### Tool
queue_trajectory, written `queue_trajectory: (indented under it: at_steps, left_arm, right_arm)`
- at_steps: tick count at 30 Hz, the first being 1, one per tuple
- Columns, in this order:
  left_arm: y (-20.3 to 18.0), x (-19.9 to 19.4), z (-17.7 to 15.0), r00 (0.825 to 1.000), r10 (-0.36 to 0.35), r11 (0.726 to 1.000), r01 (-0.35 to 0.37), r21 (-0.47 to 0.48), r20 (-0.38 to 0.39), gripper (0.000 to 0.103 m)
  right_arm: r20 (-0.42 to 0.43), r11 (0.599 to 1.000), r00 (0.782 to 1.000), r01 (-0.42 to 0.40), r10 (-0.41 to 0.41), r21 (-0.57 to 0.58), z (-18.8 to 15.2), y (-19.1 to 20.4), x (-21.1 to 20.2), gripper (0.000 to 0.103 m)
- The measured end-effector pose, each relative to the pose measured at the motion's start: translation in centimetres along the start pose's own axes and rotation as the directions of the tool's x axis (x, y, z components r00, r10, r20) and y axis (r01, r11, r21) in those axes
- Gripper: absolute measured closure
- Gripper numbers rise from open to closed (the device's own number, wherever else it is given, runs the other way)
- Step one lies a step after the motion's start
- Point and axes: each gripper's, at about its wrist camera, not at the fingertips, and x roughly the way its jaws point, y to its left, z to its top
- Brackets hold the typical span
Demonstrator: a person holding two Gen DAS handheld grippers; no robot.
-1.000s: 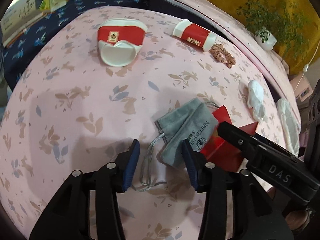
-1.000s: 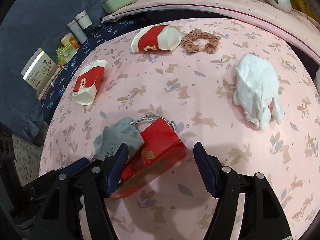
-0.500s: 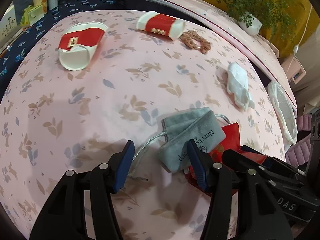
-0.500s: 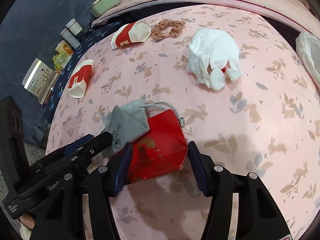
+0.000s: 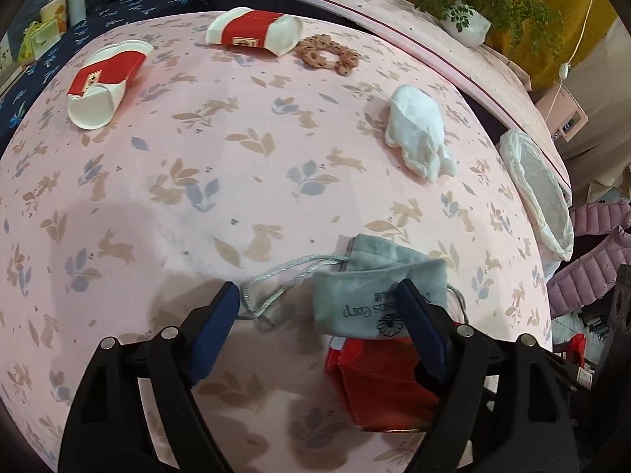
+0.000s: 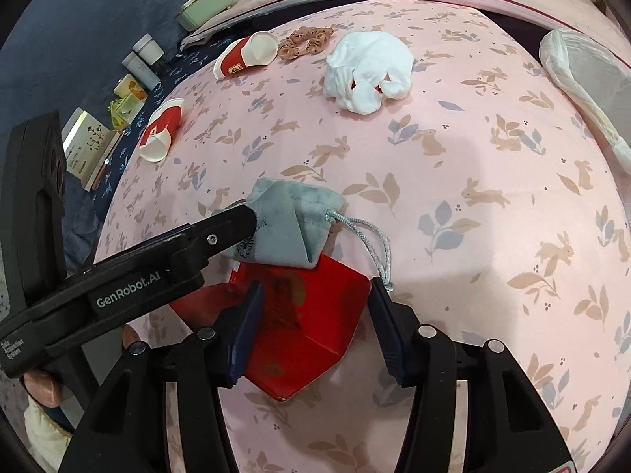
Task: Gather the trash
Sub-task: 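Grasp the red gift box with the right tool while the left tool holds the grey pouch, then carry the red box and grey pouch to the bin and release them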
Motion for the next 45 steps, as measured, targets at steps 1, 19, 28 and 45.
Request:
queue_trajectory:
  at_steps: [1,19,28,45]
  left_arm:
    - [-0.5,0.1,0.0,1.000,-0.011,1.000,0.011,0.008,-0.005,0.028]
    - [-3.4,-4.4,4.5,0.992,-0.098,0.995,0.098,0.009,0.080,0.100]
    - [-8.4,-8.1,9.5,0.974,-0.131,0.991,0.121,0.064,0.186,0.100]
    - [-25.7,-5.6,13.0,0.953,-0.251,0.945,0.204,0.254,0.168,0.099]
  right_arm:
    - [0.002,1.000,1.000,-0.003,0.003,-0.004,-0.1,-0.2,-0.1,0.052]
    - [0.082,0.999,0.996,-0.017,0.019,-0.029,0.9,-2.5,-4.4,0.101]
    - [0.270,0.998,0.961,0.066,-0.068,0.015,4.9,-6.1,-11.5,0.101]
    - [0.449,0.937,0.826,0.261,-0.342,0.233,10.1,-18.1,-21.2,0.101]
